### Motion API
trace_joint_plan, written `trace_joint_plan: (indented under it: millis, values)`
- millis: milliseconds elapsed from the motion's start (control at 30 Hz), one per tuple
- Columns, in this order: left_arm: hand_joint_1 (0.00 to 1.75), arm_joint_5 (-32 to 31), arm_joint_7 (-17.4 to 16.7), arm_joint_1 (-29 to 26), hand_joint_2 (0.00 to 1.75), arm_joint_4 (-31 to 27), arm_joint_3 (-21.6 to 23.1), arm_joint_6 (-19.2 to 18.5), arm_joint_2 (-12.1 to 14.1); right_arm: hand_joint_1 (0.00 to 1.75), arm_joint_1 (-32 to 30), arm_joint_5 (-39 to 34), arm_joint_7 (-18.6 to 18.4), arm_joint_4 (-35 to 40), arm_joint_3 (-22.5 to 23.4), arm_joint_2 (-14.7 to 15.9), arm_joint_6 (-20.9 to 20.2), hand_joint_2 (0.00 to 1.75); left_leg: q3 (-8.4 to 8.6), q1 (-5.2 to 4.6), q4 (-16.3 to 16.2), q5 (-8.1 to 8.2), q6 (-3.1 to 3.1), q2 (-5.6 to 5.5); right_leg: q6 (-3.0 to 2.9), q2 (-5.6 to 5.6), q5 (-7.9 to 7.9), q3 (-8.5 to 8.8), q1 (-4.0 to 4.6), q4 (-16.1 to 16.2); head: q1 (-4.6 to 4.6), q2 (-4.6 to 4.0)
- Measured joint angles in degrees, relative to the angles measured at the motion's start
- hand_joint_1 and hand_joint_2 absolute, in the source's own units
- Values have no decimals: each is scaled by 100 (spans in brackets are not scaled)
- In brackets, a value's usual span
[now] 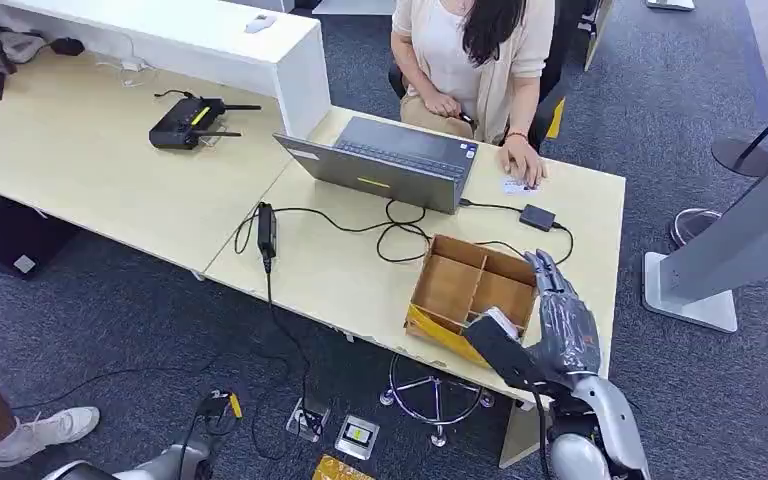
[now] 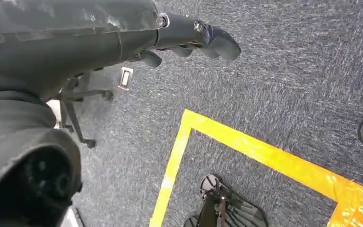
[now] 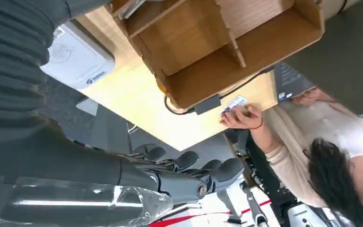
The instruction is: Pass the card to the sensor for recognition and then transmit it.
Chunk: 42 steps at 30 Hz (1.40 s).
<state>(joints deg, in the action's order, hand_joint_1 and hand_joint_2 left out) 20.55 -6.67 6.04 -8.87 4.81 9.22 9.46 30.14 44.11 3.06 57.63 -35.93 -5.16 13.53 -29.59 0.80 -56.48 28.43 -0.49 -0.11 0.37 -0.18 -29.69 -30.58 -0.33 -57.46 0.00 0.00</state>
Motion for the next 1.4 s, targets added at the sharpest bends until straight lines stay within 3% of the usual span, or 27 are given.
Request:
trace_joint_plan:
  millis: [133,367,1400]
  values:
    - [0,-18,31,0,0,0,28,-4,-15,0,214,87,122,-707,0,-114,242,175,-1,0,0,0,0,0,0,0,0,0,0,0,0,0]
    - [0,-20,31,-2,0,0,83,-4,-15,0,386,85,175,-1184,0,-181,303,175,-1,0,0,0,0,0,0,0,0,-2,0,0,0,0]
    - [0,-20,28,-2,0,0,144,-13,28,0,432,-27,326,-1914,0,-341,321,175,0,0,0,0,0,0,-2,1,1,-2,1,0,-2,0]
